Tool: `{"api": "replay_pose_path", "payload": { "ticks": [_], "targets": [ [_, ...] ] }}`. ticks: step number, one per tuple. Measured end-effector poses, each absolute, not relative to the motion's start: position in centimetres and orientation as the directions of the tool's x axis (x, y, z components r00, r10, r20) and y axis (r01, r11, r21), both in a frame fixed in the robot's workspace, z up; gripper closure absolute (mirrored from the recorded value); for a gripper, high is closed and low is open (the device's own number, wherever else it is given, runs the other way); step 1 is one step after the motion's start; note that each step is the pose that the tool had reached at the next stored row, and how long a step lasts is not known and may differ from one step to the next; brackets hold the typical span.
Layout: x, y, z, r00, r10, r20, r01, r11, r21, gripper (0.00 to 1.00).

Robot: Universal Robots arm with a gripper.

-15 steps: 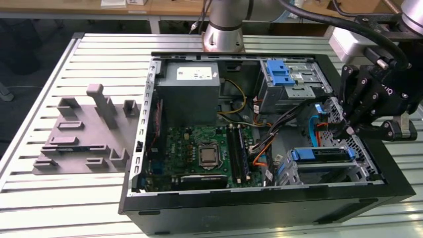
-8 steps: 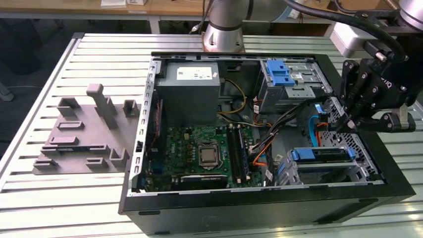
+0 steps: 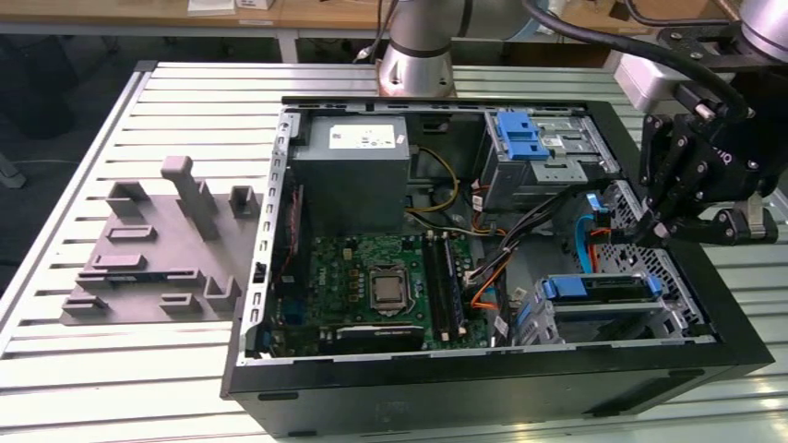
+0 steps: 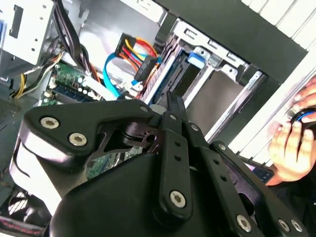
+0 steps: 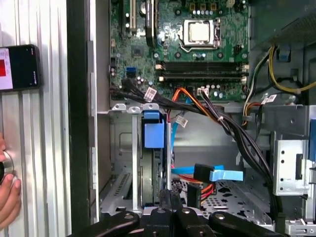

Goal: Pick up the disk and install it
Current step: 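Insert the first disk wire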

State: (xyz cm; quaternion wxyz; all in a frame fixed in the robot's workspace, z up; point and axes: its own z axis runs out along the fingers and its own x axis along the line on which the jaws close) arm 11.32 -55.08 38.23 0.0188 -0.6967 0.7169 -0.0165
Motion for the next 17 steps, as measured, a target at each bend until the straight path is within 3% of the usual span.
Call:
{"api": "replay_pose_path", "payload": {
  "ticks": [7,13,17],
  "targets": [
    [11.3,-53.0,37.3,-0.028,-1.0,-0.005,-0.996,0.029,-0.082,0.89],
    [11.3,-53.0,37.2,-0.028,-1.0,-0.004,-0.996,0.029,-0.083,0.89],
    [11.3,-52.8,37.2,-0.028,-0.999,0.024,-0.996,0.026,-0.088,0.89]
  ]
}}
